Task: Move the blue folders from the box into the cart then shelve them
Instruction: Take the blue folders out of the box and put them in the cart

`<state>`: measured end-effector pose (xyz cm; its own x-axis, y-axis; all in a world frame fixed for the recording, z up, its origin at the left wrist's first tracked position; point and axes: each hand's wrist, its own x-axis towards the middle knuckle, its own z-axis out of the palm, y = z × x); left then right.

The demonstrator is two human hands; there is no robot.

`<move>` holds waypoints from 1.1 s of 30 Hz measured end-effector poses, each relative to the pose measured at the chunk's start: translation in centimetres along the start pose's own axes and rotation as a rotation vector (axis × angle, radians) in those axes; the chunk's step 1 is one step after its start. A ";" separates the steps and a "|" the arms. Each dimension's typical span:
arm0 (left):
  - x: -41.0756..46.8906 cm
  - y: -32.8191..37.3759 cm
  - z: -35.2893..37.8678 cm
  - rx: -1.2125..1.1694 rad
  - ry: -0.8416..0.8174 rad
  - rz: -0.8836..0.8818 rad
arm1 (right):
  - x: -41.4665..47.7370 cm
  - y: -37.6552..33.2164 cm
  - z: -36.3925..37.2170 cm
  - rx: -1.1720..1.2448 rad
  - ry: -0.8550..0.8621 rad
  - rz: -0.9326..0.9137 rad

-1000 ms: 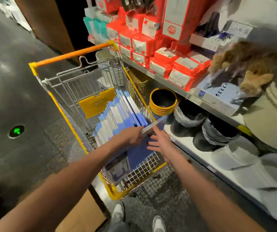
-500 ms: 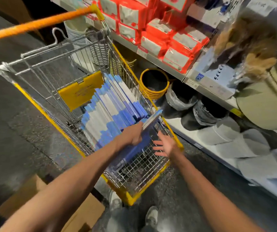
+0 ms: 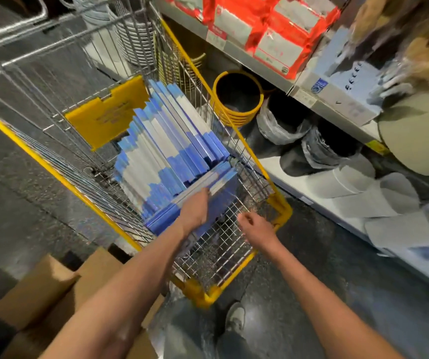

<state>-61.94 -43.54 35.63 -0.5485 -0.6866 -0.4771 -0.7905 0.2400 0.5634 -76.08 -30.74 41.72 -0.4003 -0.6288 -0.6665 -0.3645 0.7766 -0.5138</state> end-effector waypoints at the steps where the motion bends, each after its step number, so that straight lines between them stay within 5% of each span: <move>1: -0.3 0.1 -0.4 -0.006 0.034 -0.011 | -0.1 0.3 0.1 -0.089 -0.020 -0.023; 6: -3.5 0.5 -0.9 0.064 0.137 0.080 | 0.0 2.4 -1.0 -0.765 -0.048 -0.230; 11: -10.1 0.6 2.9 0.241 -0.187 0.096 | -0.2 4.5 -3.1 -1.100 -0.101 -0.292; 15: -14.7 2.1 6.8 0.219 -0.301 0.061 | -0.4 5.5 -3.8 -1.060 -0.073 -0.399; 23: -19.8 4.6 12.9 0.290 0.046 -0.025 | -2.0 9.1 -4.7 -0.934 -0.031 -0.536; 33: -25.1 9.6 21.4 0.277 -0.061 -0.006 | -8.1 20.4 -7.1 -0.844 -0.005 -0.515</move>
<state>-61.58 -9.34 38.54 -0.5522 -0.6479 -0.5247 -0.8336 0.4201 0.3586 -86.23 -10.09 40.49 -0.0219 -0.8808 -0.4731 -0.9738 0.1260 -0.1895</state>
